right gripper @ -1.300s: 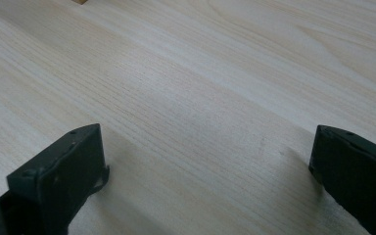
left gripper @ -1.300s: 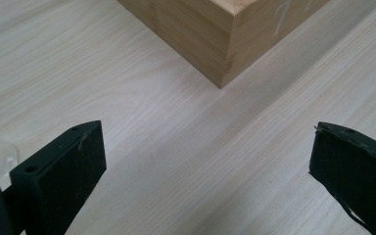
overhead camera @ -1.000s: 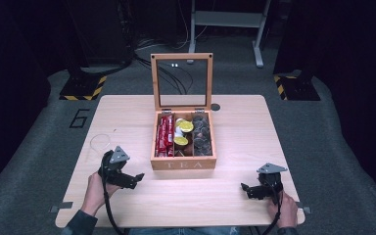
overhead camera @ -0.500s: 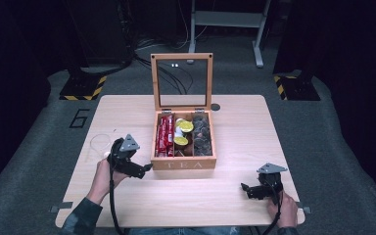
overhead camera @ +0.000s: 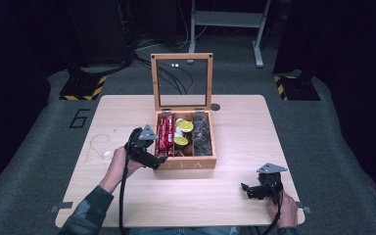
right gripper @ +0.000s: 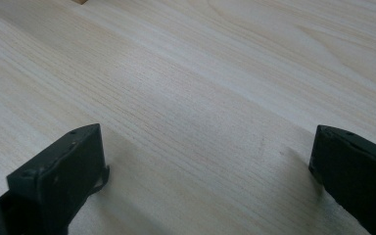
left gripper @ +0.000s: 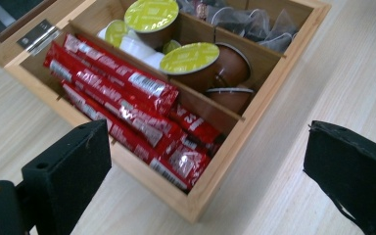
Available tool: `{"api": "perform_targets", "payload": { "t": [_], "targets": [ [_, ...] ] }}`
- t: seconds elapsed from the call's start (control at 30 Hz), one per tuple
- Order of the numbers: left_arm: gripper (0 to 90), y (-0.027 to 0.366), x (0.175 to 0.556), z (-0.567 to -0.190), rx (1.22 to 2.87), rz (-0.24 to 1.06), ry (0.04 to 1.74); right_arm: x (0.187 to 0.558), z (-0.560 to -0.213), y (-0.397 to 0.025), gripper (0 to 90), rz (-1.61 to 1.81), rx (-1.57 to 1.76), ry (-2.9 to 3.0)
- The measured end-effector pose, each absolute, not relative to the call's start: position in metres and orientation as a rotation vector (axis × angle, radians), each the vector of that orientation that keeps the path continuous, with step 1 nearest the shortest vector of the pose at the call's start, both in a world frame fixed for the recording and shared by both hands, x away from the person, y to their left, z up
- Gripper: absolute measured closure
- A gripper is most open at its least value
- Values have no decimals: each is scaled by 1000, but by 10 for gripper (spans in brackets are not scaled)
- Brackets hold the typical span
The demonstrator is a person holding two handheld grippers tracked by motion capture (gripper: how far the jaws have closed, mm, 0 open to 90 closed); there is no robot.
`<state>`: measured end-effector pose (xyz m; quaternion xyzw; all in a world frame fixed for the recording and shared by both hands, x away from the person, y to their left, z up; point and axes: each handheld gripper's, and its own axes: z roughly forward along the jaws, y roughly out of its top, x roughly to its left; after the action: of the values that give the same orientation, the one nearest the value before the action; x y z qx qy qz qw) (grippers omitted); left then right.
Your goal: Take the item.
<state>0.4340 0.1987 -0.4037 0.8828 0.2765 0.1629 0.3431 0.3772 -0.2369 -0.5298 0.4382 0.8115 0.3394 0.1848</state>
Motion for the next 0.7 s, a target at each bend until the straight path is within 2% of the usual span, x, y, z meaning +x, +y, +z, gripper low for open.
{"api": "perform_targets", "payload": {
  "t": [0.7],
  "targets": [
    [30, 139, 474, -401, 2336, 341, 651, 377, -530, -237, 0, 956, 1235, 2287]
  ]
}}
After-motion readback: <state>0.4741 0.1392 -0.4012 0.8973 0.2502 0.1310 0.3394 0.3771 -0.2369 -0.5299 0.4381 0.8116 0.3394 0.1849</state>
